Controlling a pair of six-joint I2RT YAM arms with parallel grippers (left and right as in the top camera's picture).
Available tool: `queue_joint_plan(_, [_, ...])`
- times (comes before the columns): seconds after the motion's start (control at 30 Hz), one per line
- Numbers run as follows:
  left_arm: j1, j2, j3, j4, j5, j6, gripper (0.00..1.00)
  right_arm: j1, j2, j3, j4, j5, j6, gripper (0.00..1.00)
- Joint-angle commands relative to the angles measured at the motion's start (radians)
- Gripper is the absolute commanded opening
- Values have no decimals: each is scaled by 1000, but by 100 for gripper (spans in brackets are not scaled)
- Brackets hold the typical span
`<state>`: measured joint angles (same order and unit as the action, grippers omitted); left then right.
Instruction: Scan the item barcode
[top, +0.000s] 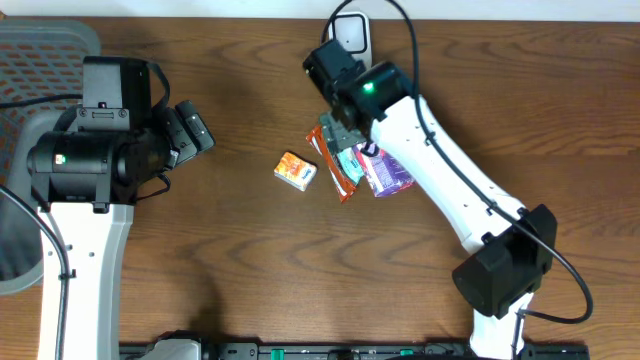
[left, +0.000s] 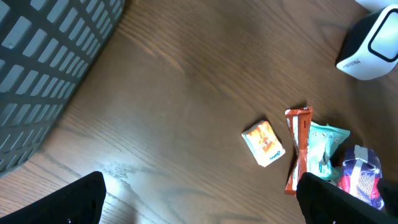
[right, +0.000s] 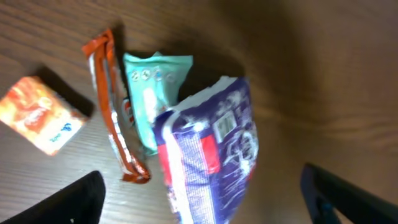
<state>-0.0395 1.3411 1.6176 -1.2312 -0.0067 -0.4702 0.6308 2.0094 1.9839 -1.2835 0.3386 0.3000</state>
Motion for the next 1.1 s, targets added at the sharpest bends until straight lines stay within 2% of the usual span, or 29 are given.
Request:
queue_joint_plan(0.0, [4,5,4,-3,-13,14,98,-18,5,12,-23,6,-55,97])
queue_joint_plan(0.07, [4,5,4,-3,-13,14,98,-25,5,1,-31,44,-54,97])
queue_joint_plan(0.13, [4,5,4,-3,-13,14,98,-38,5,-12,-32,76,-53,86])
queue_joint_plan(0.17, [4,5,4,-3,-13,14,98,-46,5,-22,-27,80,-53,68])
queue_joint_plan(0.23, [4,5,4,-3,-13,14,98,-79,5,-61,-10,74,-45,27])
queue_joint_plan(0.33, [4,5,4,-3,-13,14,98,-126,5,-122,19,39,-39,5])
queue_joint_plan(0.37, [4,5,4,-3,-13,14,98,-143,5,-145,30,18,-39,1])
queue_joint_plan(0.57, [4,5,4,-3,-13,14,98,-192,5,-273,122,-231,-40,1])
queue_joint_plan(0.8, [4,5,4,-3,-13,14,98,-146,5,-323,135,-504,-55,1])
queue_joint_plan(0.93, [4,5,4,-3,-13,14,98,-81,5,-316,113,-509,-55,1])
queue_joint_plan(1.07, [4,5,4,-3,-13,14,98,-22,5,-274,60,-418,-54,1])
